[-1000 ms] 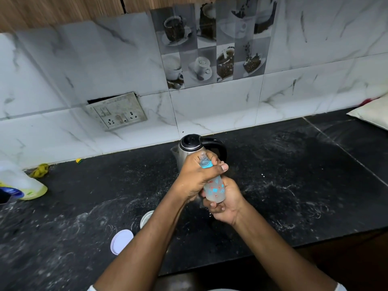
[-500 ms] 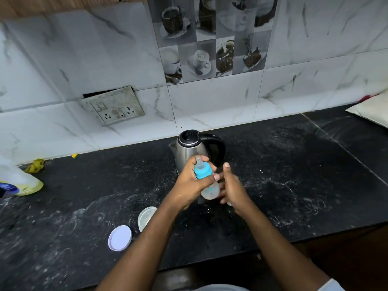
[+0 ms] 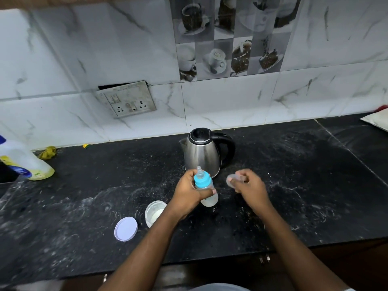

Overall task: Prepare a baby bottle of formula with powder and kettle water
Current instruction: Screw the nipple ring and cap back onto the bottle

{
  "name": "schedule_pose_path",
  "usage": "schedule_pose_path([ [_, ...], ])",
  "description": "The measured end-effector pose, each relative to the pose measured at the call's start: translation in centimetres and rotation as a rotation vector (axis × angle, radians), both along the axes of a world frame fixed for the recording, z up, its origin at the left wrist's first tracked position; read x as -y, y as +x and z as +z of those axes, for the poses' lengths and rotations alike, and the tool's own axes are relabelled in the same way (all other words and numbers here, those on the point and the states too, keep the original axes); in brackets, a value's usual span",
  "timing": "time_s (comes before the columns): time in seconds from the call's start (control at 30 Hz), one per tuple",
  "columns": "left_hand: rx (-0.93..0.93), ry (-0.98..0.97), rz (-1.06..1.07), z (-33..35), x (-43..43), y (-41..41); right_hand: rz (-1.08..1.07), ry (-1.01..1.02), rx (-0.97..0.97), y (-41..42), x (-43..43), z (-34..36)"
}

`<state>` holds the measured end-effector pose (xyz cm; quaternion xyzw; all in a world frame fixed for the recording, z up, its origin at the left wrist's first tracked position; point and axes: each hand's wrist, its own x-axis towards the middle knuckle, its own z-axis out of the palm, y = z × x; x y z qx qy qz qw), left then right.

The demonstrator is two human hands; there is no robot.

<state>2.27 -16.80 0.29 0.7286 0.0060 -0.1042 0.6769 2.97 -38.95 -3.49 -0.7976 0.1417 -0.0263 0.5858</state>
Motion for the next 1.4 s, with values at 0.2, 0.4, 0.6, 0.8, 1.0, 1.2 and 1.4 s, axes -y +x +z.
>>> schedule_pose_path([
  [0.2,0.058,-0.033,-0.006,0.1,0.6,-0.7,0.111,0.75,0.191,-0.1,-1.9,7.9],
  [0.4,0.07,-0.094,-0.062,1.2,1.0,-1.1,0.339,0.472,0.314,-0.9,-2.6,9.5],
  [0.6,0.088,-0.143,-0.103,1.9,1.2,-1.1,0.523,0.082,0.215,-1.0,-1.6,11.3],
  [0.8,0.077,-0.207,-0.14,2.6,1.1,-1.0,0.707,-0.089,0.139,-0.2,-0.7,13.9],
  [1.0,0.083,-0.211,-0.179,3.2,1.1,-1.1,0.792,-0.305,0.089,0.6,-1.0,16.2],
  [1.2,0.093,-0.172,-0.204,3.2,1.1,-1.6,0.843,-0.623,0.066,0.8,-2.1,17.4],
  [1.4,0.115,-0.221,-0.22,3.3,1.5,-1.8,0.68,-0.852,0.066,0.4,-3.8,17.0],
])
